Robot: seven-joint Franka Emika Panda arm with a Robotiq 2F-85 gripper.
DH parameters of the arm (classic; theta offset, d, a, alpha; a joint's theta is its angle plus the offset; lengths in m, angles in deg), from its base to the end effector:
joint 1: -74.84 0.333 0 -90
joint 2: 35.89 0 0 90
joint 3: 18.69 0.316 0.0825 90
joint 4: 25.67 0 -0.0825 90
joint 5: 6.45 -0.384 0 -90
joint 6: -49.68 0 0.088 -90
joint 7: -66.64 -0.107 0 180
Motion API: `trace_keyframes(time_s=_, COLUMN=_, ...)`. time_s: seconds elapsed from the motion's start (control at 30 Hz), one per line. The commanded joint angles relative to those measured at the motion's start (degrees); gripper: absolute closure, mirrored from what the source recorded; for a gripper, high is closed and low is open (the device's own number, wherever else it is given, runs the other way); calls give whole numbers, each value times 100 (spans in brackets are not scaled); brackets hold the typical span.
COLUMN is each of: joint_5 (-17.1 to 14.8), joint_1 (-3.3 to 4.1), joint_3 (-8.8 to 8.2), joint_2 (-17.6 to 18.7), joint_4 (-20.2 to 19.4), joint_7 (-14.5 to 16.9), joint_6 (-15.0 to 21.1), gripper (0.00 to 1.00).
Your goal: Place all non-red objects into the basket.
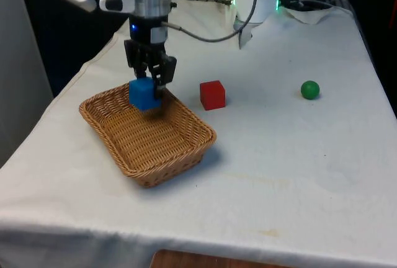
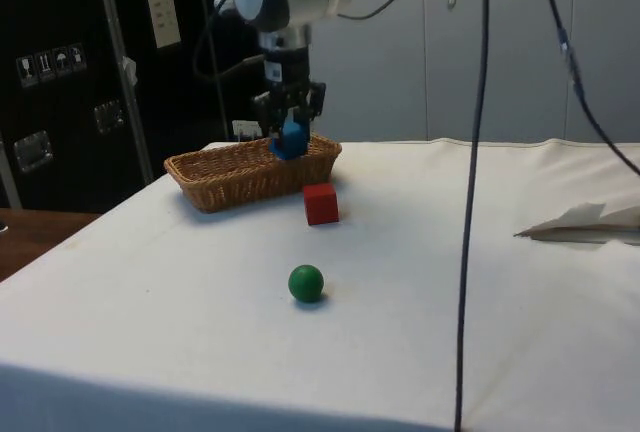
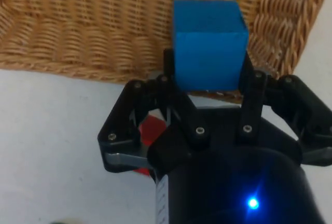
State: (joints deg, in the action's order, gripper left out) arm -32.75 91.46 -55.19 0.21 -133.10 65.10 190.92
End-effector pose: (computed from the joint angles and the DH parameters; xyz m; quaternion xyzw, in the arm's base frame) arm 0.6155 -0.1932 0.2397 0.9521 -0.2987 0.0560 0.0344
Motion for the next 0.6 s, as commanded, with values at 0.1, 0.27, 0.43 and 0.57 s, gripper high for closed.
trace_keyframes(time_s=0.1, joint_5=-201, joint_1=-74, joint_3=52, joint_2=367, joint_4=350, joint_7=23, joint_6=-86, gripper=97)
trace_keyframes(time_s=0.27, joint_5=-229, joint_1=-40, joint_3=-34, joint_2=561, joint_4=521, joint_7=0, joint_6=-92, gripper=97)
trace_keyframes(time_s=0.43, joint_5=-252, joint_1=-86, joint_3=-6, joint_2=642, joint_4=642, joint_7=-6, joint_6=-166, gripper=82)
trace_keyframes(time_s=0.57, joint_5=-252, joint_1=-92, joint_3=-11, joint_2=693, joint_4=699, joint_7=-11, joint_6=-172, gripper=44)
